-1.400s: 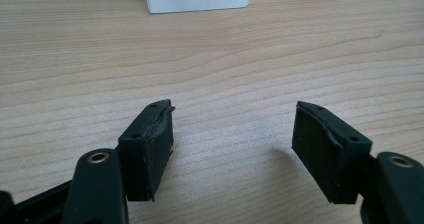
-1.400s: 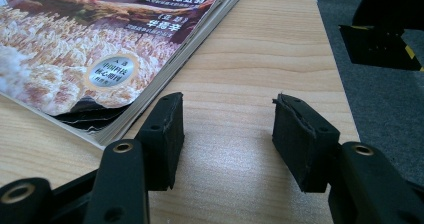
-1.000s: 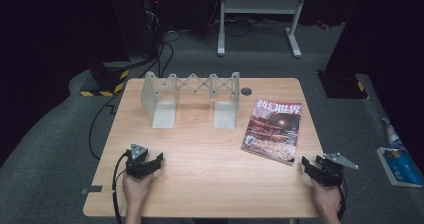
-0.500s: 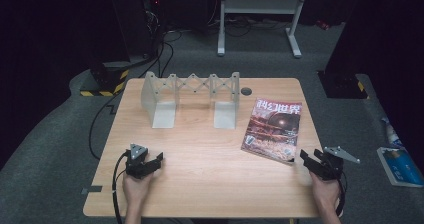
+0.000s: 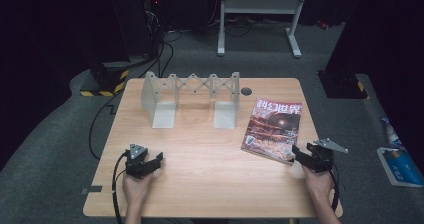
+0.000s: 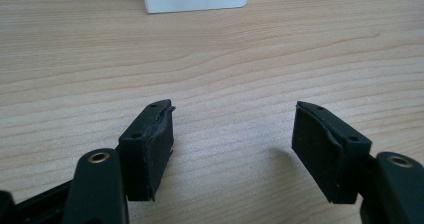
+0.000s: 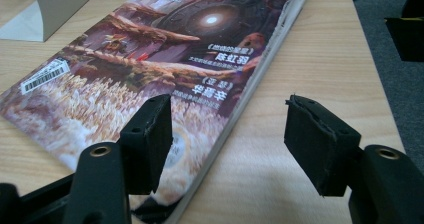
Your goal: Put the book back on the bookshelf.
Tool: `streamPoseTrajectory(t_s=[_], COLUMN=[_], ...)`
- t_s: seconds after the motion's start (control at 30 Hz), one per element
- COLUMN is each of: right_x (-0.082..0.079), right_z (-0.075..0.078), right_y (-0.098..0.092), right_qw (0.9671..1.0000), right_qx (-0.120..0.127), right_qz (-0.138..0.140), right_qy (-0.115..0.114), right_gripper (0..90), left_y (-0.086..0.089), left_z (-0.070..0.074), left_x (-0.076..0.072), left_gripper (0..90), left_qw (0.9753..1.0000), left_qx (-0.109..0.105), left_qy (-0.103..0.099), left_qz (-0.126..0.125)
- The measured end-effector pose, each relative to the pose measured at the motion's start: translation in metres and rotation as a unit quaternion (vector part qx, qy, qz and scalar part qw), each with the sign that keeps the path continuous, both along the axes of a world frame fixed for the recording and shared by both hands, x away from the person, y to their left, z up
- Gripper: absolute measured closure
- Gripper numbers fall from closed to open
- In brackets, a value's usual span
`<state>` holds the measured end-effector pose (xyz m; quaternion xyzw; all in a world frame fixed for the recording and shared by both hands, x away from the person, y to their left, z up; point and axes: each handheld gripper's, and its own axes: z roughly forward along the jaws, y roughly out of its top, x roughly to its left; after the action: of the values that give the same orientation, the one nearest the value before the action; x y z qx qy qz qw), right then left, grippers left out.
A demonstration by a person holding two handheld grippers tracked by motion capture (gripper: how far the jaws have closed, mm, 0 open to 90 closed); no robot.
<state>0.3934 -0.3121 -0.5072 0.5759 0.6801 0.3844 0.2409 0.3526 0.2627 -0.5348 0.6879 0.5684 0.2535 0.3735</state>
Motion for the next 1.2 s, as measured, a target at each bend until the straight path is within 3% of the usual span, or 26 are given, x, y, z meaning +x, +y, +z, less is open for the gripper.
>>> streamPoseTrajectory(t_s=[0.13,0.5,0.83,0.97,1.2], right_x=[0.013,0.031,0.045,0.051,0.053], right_z=[-0.005,-0.009,-0.011,-0.013,-0.016], right_y=[0.003,0.009,0.014,0.014,0.015], right_qw=[0.9996,0.9990,0.9991,0.9989,0.9991], right_qx=[-0.016,-0.023,-0.024,-0.017,-0.020], right_qz=[-0.004,-0.011,-0.013,-0.015,-0.002], right_qy=[0.022,0.037,0.032,0.040,0.039], right_gripper=[34.1,33.8,33.4,33.3,34.6], left_y=[0.001,0.001,0.001,0.001,0.001], left_z=[0.000,0.000,0.000,0.000,0.000], left_x=[0.000,0.000,0.000,-0.001,-0.001], left_gripper=[32.9,32.9,32.9,32.9,32.9], left_qw=[1.0000,1.0000,1.0000,1.0000,1.0000], left_qx=[-0.002,-0.003,-0.001,-0.002,-0.002], left_qy=[-0.001,0.001,0.000,0.000,0.000], left_qz=[0.003,0.003,0.004,0.006,0.007])
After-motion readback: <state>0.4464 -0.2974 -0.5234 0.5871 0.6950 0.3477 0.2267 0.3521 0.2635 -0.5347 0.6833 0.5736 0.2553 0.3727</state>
